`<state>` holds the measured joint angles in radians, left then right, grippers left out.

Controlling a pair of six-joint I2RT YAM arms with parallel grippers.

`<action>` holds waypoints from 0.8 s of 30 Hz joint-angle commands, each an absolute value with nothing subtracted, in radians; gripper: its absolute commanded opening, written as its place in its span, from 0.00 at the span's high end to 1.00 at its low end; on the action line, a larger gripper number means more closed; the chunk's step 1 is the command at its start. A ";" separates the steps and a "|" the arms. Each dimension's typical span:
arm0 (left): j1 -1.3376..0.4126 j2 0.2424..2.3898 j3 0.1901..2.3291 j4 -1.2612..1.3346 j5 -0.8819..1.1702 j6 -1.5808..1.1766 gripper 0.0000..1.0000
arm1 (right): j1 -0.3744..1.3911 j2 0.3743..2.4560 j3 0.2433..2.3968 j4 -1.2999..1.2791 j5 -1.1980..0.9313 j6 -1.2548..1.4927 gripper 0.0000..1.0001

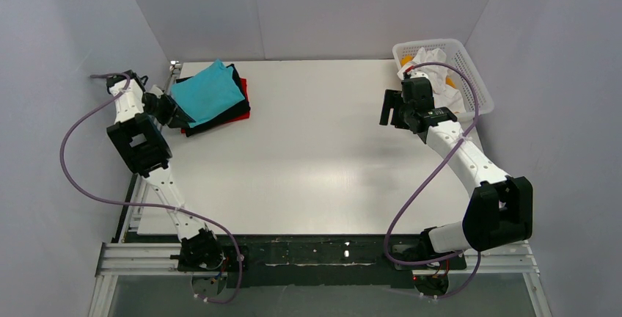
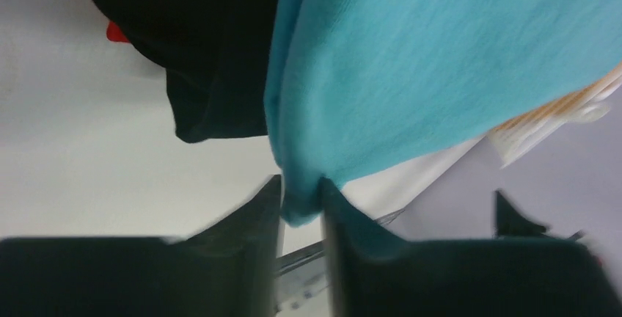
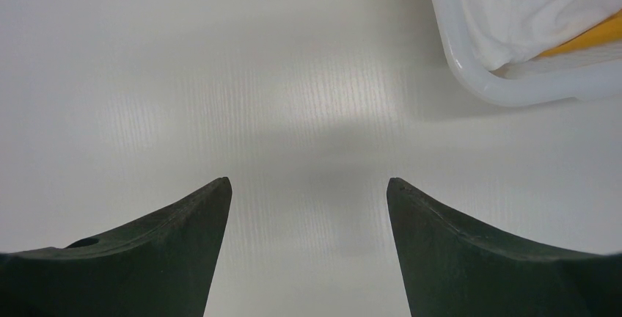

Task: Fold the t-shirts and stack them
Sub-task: Put the neatly folded tshirt into the corner of the board with the left arm, then reset both arms

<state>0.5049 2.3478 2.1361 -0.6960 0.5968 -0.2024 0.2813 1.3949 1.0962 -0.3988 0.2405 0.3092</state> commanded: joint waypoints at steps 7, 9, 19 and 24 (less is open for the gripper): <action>0.512 2.263 2.145 -0.832 0.675 -0.213 0.02 | 0.277 1.355 1.123 -0.403 0.267 0.300 0.14; 0.494 2.191 2.095 -0.810 0.664 -0.231 0.02 | 0.276 1.332 1.119 -0.400 0.266 0.305 0.14; 0.209 1.757 1.856 -0.788 0.355 -0.302 0.02 | 0.276 1.096 1.035 -0.408 0.277 0.356 0.11; 0.000 1.498 1.611 -0.701 0.173 -0.405 0.02 | 0.277 0.965 0.963 -0.477 0.300 0.401 0.02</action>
